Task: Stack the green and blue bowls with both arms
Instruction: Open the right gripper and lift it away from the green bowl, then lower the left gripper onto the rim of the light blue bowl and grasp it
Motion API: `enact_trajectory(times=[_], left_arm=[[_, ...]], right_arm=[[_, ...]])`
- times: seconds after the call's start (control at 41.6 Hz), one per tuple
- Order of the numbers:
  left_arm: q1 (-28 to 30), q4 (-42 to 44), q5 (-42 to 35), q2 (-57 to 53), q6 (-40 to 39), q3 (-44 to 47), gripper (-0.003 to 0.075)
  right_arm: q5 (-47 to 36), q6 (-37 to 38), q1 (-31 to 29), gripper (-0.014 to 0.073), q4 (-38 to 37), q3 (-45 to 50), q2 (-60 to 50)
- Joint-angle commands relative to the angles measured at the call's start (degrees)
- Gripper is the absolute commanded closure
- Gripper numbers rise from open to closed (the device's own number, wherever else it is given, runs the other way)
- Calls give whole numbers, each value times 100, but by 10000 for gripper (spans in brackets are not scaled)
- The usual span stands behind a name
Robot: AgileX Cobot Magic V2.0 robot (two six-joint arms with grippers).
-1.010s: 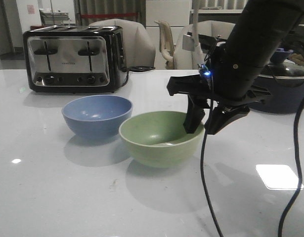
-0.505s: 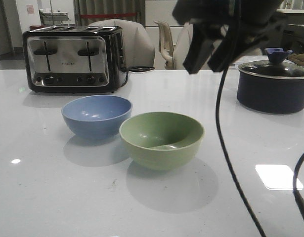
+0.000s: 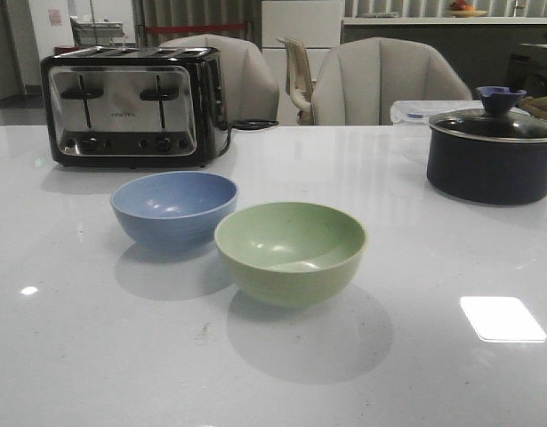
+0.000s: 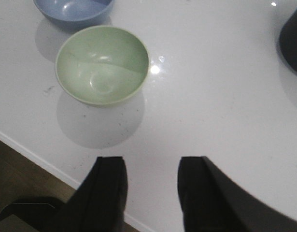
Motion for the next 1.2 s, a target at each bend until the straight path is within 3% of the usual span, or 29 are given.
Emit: enact_trajectory(times=[0.0,0.192,1.178], left_arm=[[-172,-41,-402,286,29,-400,169],[-347,-51,-381,1081,29,-887,168],[-351,-84,-406,6544,29,-4479,169]], right_arm=[[-280,101,-5,206,-201,117,-450],[-168,96,-5,206,-201,285,-849],[14,96,-5,206,-201,285,-856]])
